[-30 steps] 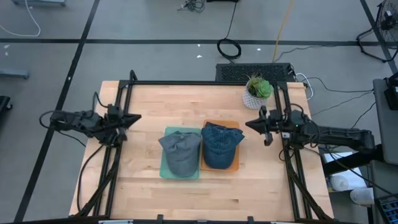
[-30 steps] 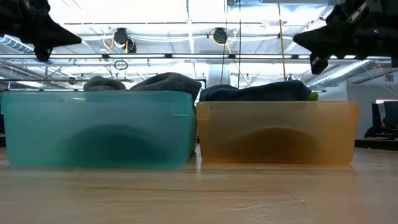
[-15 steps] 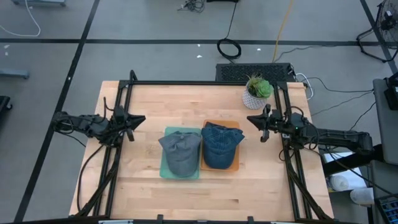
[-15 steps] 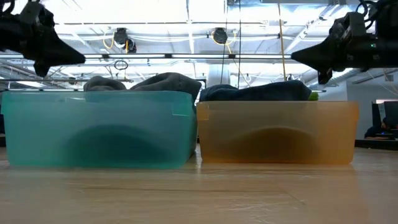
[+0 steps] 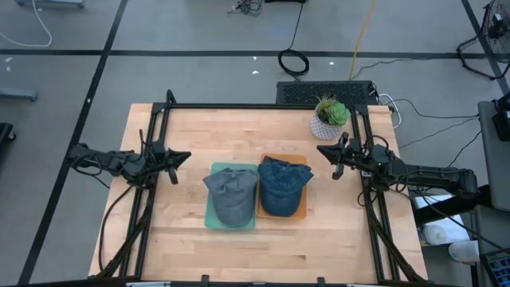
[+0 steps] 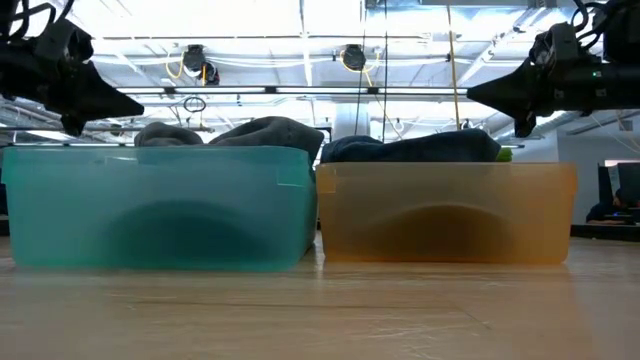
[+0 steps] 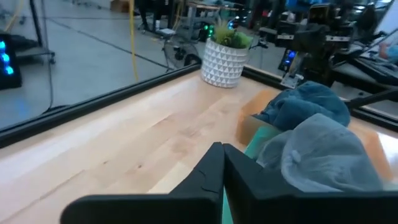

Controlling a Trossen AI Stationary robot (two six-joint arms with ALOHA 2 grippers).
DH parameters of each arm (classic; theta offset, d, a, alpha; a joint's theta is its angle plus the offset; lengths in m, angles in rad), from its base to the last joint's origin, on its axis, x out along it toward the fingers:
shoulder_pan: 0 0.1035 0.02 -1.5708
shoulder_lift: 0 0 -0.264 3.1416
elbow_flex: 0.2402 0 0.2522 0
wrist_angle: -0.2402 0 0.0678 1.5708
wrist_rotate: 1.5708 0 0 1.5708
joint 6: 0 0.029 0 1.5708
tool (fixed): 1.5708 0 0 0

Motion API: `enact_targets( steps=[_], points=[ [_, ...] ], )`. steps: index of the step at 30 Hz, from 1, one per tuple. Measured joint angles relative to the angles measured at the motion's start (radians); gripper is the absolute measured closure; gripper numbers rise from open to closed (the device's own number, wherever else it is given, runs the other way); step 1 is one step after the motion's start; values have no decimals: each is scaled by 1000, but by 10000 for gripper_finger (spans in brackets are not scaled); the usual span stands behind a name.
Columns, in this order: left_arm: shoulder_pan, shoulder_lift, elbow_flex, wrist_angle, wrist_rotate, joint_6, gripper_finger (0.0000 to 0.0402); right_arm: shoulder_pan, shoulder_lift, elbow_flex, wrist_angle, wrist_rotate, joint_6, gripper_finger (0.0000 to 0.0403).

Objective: Pick & Place hat
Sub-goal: Return to Home Position

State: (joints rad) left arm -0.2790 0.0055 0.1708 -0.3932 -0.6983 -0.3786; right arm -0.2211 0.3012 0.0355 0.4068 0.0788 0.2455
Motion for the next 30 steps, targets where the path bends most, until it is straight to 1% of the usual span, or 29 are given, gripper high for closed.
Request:
enact_targets(
  steps=[4, 9, 15, 19, 21, 23, 25, 30],
  points=[
    [-1, 0, -10, 38, 71, 50, 375, 0, 0, 0, 0, 0, 1, 403],
    [-5, 0, -42, 75, 176, 74, 356, 0, 0, -1, 0, 0, 1, 403],
    [-5, 0, -100, 264, 320, 192, 367, 0, 0, -1, 0, -1, 1, 403],
    [-4, 0, -104, 281, 381, 244, 382, 0, 0, -1, 0, -1, 1, 403],
    [-4, 0, -106, 285, 442, 258, 391, 0, 0, -1, 0, -1, 1, 403],
    [-4, -1, -114, 309, 525, 284, 397, 0, 0, -1, 0, -1, 1, 403],
    [-5, 0, -130, 354, 579, 309, 396, 0, 0, -2, 0, -1, 1, 403],
    [-4, 0, -161, 535, 634, 374, 368, 0, 0, -2, 0, -1, 0, 403]
  ],
)
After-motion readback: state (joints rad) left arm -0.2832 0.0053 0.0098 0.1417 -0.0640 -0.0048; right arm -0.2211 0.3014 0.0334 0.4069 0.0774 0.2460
